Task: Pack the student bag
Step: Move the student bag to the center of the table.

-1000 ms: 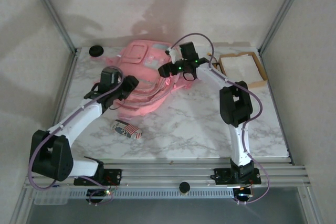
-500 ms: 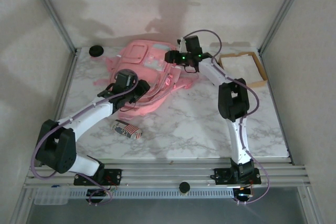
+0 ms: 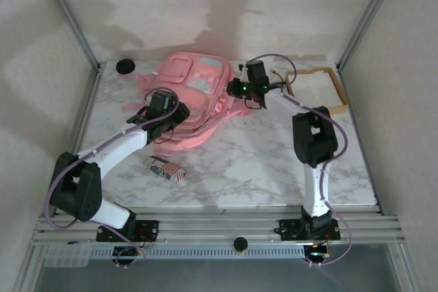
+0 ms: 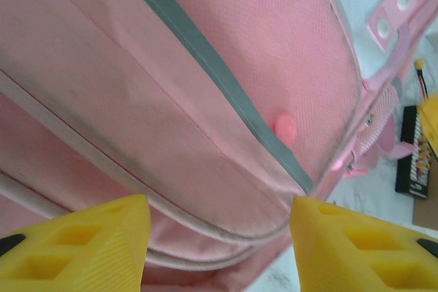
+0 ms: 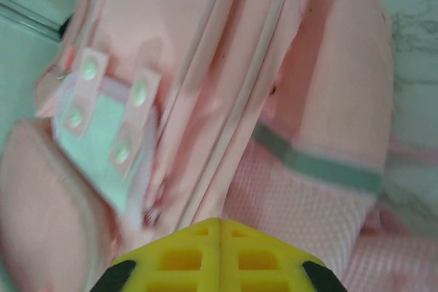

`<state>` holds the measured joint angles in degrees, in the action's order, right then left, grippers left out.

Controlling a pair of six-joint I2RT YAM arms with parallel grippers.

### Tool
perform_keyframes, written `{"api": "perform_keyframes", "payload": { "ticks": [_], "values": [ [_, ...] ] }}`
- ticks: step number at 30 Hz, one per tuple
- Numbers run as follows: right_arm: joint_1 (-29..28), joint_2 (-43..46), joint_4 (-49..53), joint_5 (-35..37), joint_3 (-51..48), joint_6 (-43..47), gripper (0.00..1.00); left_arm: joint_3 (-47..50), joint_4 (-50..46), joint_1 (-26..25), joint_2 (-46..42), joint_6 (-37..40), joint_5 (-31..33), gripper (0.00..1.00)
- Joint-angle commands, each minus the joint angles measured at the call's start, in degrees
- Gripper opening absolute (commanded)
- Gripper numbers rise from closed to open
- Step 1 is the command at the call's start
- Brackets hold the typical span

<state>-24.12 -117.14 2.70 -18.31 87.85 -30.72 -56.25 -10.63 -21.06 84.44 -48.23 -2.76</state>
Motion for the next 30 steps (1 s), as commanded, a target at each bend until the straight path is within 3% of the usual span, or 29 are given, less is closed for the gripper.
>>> {"api": "perform_keyframes", "payload": {
  "ticks": [1, 5, 10, 15, 17, 19, 23, 24, 28, 30],
  "values": [
    [-1.46, 8.31, -6.4, 1.16, -8.07, -3.85, 0.0, 0.1, 1.4, 2.0, -0.12, 4.32, 2.59, 0.56],
    [-3.92, 13.11, -10.3, 3.1, -16.82, -6.33, 0.0, -0.92, 1.36, 4.76, 0.78, 5.84, 1.04, 0.54],
    [-5.27, 2.37, 0.23, 6.01, -2.62, -6.78, 0.47, 5.17, 4.06, 4.02, -4.73, 0.64, 0.23, 0.54],
    [-4.51, -7.91, 4.7, 9.14, 9.34, -7.77, 0.64, 4.4, -0.75, 4.05, -4.76, 0.39, 2.23, 0.54],
    [-4.54, -12.36, 6.01, 8.57, 14.86, -7.04, 0.59, 5.02, -0.74, 3.91, -5.14, -0.73, 1.64, 0.54],
    [-4.59, -17.67, 9.56, 7.69, 21.67, -6.34, 0.48, 5.69, -1.25, 3.21, -5.78, -3.15, -0.21, 0.53],
    [-4.45, -15.98, 4.56, 5.66, 19.12, -7.29, 0.06, 8.97, -1.88, 1.46, -6.73, -4.39, 0.61, 0.54],
    [-4.55, -13.73, 2.49, 5.77, 16.46, -7.71, 0.0, 9.82, -1.47, 2.0, -6.36, -4.73, 0.57, 0.54],
    [-4.89, -3.99, -1.47, 7.24, 5.3, -9.42, 0.0, 10.6, 5.85, 3.2, -4.68, -0.81, 0.7, 0.55],
    [-5.06, 1.64, -4.49, 7.42, -2.62, -11.02, 0.0, 7.43, 5.11, 3.94, -2.09, 1.99, 1.58, 0.55]
  ]
}}
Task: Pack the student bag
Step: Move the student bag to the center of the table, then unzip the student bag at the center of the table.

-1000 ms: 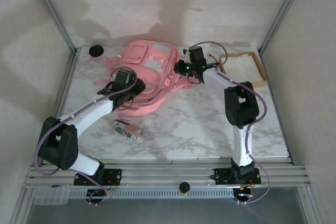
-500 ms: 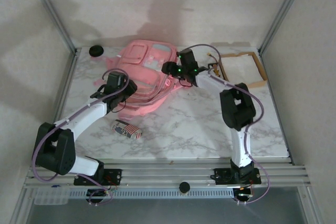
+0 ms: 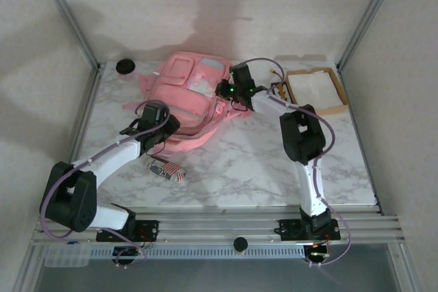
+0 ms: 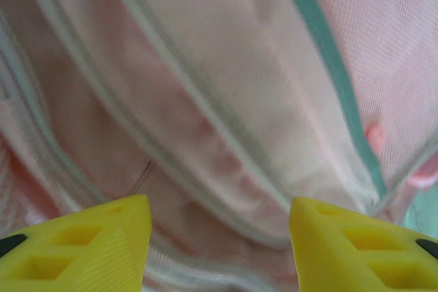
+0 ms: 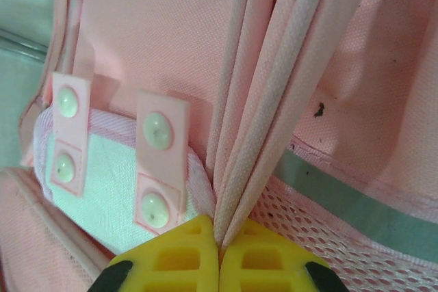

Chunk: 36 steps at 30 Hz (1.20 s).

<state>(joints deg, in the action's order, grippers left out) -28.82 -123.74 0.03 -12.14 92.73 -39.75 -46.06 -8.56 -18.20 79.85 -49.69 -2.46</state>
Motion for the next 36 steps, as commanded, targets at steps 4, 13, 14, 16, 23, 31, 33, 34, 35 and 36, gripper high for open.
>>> {"api": "perform_keyframes", "payload": {
  "ticks": [4, 13, 14, 16, 23, 31, 33, 34, 35, 36],
  "values": [
    [-1.38, 16.74, -6.89, 0.74, -22.07, -7.34, 0.0, -5.15, 6.53, 2.29, 5.92, 8.13, 0.32, 0.54],
    [-5.79, 28.65, -1.38, 5.99, -30.87, 6.09, 0.39, -5.26, 8.01, 4.05, 3.67, 9.39, -7.66, 0.57],
    [-6.13, 30.31, 0.41, 6.25, -31.05, 9.61, 0.42, -3.99, 6.94, 4.07, 2.08, 6.87, -8.05, 0.58],
    [-6.34, 31.58, 3.63, 3.91, -30.72, 16.35, 0.49, -0.88, 5.57, 3.96, -1.16, 1.65, -9.05, 0.58],
    [-5.58, 24.36, 18.45, -1.19, -15.26, 23.31, 0.62, 4.51, 4.03, -0.89, -10.14, -3.66, -8.12, 0.52],
    [-7.48, 9.84, 27.71, -1.34, -0.53, 15.32, 0.59, 5.34, 1.73, -4.01, -10.52, 0.27, -7.84, 0.51],
    [-7.8, 8.06, 28.03, -0.28, 0.7, 14.4, 0.58, 4.87, 0.56, -4.18, -9.75, 0.72, -7.57, 0.49],
    [-8.13, 6.74, 29.0, 0.23, 1.98, 14.28, 0.58, 4.75, 0.62, -4.43, -9.4, 1.02, -7.52, 0.49],
    [-8.35, 5.49, 30.0, 1.0, 3.1, 13.92, 0.57, 4.87, 0.89, -4.73, -9.07, 1.17, -7.47, 0.49],
    [-8.45, 4.31, 30.75, 1.24, 4.04, 13.78, 0.56, 4.91, 1.03, -4.89, -8.74, 1.18, -7.56, 0.49]
  ]
}}
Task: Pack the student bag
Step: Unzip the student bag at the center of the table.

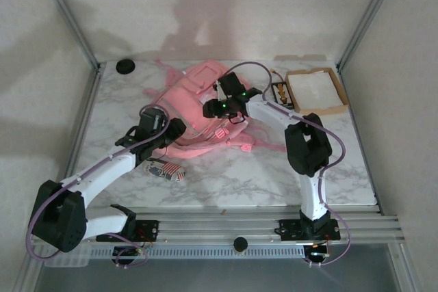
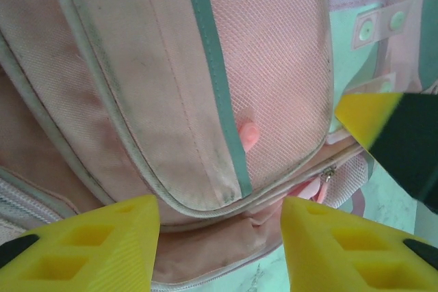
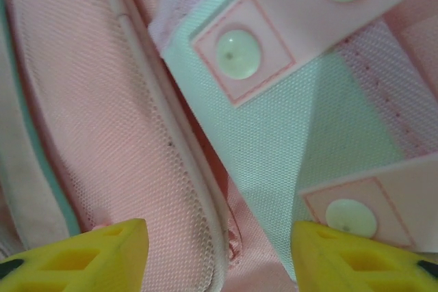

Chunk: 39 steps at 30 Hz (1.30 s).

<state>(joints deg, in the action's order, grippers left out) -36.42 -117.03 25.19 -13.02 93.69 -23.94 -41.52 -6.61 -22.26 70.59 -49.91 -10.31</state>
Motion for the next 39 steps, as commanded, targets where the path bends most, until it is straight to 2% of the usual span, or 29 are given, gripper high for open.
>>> {"api": "perform_keyframes", "payload": {
  "ticks": [1, 4, 7, 11, 13, 16, 19, 23, 25, 26, 30, 33, 36, 39],
  "values": [
    [-0.97, -3.57, 6.57, 1.98, 4.35, -2.07, 0.53, 0.23, -1.08, -0.94, 0.97, 1.69, 0.35, 0.5],
    [-2.06, -4.69, 8.53, 4.6, 6.23, -2.21, 0.43, -0.31, -1.69, -1.45, 2.01, 2.6, 0.58, 0.49],
    [-2.86, -3.31, 9.94, 5.36, 5.85, -2.88, 0.48, -0.81, -2.16, -1.64, 2.49, 3.07, 1.04, 0.5],
    [-3.02, -1.88, 9.13, 5.67, 2.69, -5.15, 0.47, -0.98, -1.85, -1.82, 3.36, 2.94, 0.99, 0.5],
    [-2.95, -3.44, 8.63, 3.95, 3.19, -6.23, 0.42, -0.85, -1.43, -1.91, 3.67, 2.86, 0.9, 0.5],
    [-3.12, -5.85, 8.32, 2.24, 4.79, -6.47, 0.41, -1.28, -1.46, -2.07, 3.76, 2.69, 0.79, 0.49],
    [-2.57, -7.08, 6.8, -0.91, 5.27, -7.13, 0.29, -1.78, -1.91, -2.65, 3.32, 3.26, 1.86, 0.5],
    [-2.16, -4.44, 3.82, -2.59, 4.72, -8.45, 0.13, -3.25, -3.41, -3.61, 3.15, 4.06, 2.25, 0.5],
    [-1.94, -2.87, 2.84, -2.5, 4.79, -9.91, 0.02, -3.7, -4.29, -4.33, 2.73, 3.7, 2.83, 0.5],
    [-1.83, -2.11, 2.01, -3.3, 4.59, -10.66, 0.0, -3.89, -4.69, -4.72, 2.44, 3.13, 2.76, 0.5],
    [-0.1, 1.51, -4.93, -8.83, 0.65, -17.41, 0.0, -4.45, -5.86, -7.95, 0.44, 0.25, 4.81, 0.51],
    [1.38, 4.97, -14.8, -14.7, -5.75, -26.08, 0.0, -4.66, -6.88, -9.05, -0.21, -4.91, 4.77, 0.47],
    [1.01, 7.35, -17.34, -13.62, -6.99, -29.18, 0.0, -4.28, -3.12, -10.73, -1.49, -12.01, 4.31, 0.45],
    [0.96, 8.48, -20.99, -15.56, -9.01, -32.85, 0.0, -5.47, 0.72, -12.12, -0.51, -16.76, 4.67, 0.41]
  ]
}}
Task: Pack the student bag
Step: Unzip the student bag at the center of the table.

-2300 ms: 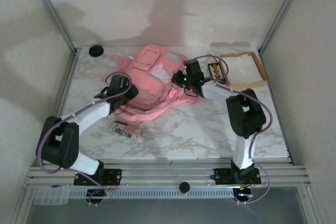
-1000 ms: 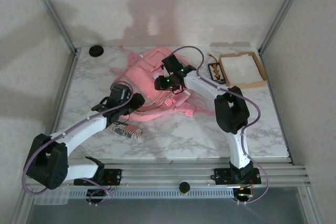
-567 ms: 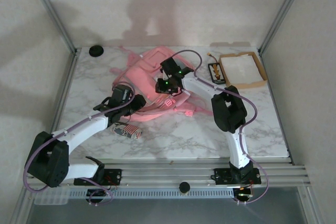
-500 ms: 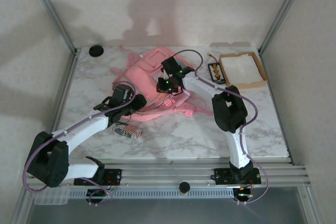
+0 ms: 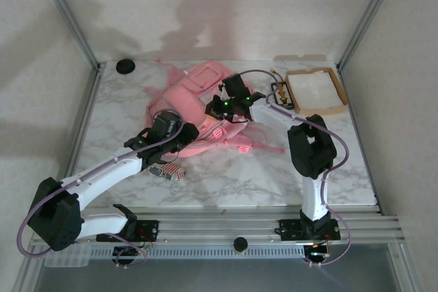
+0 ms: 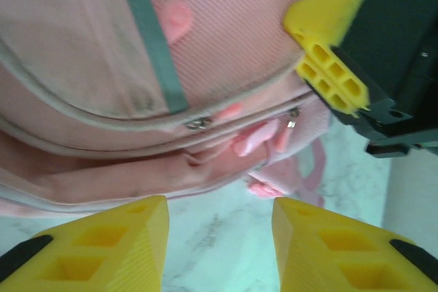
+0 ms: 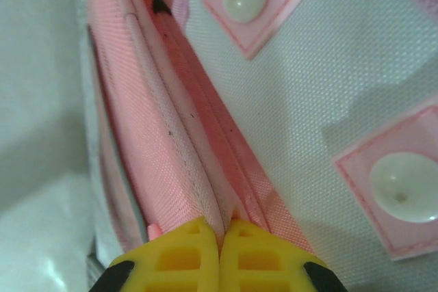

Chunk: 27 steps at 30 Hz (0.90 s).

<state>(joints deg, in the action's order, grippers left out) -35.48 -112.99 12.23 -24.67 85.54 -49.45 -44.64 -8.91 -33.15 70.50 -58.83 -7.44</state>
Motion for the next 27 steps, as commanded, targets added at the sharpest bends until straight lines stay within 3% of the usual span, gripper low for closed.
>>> {"api": "perform_keyframes", "payload": {
  "ticks": [1, 14, 27],
  "values": [
    [-0.18, 4.99, -8.45, -3.56, -1.16, -7.76, 0.0, -3.97, 1.29, -1.66, 0.65, -8.69, 3.1, 0.39],
    [-0.4, 8.07, -10.67, -2.19, -1.96, -11.15, 0.0, -13.78, -13.34, -9.49, 9.81, -11.42, 18.56, 0.36],
    [-0.73, 8.11, -14.32, -3.0, -3.62, -12.34, 0.0, -18.99, -16.77, -8.52, 15.06, -15.01, 27.3, 0.34]
  ]
}}
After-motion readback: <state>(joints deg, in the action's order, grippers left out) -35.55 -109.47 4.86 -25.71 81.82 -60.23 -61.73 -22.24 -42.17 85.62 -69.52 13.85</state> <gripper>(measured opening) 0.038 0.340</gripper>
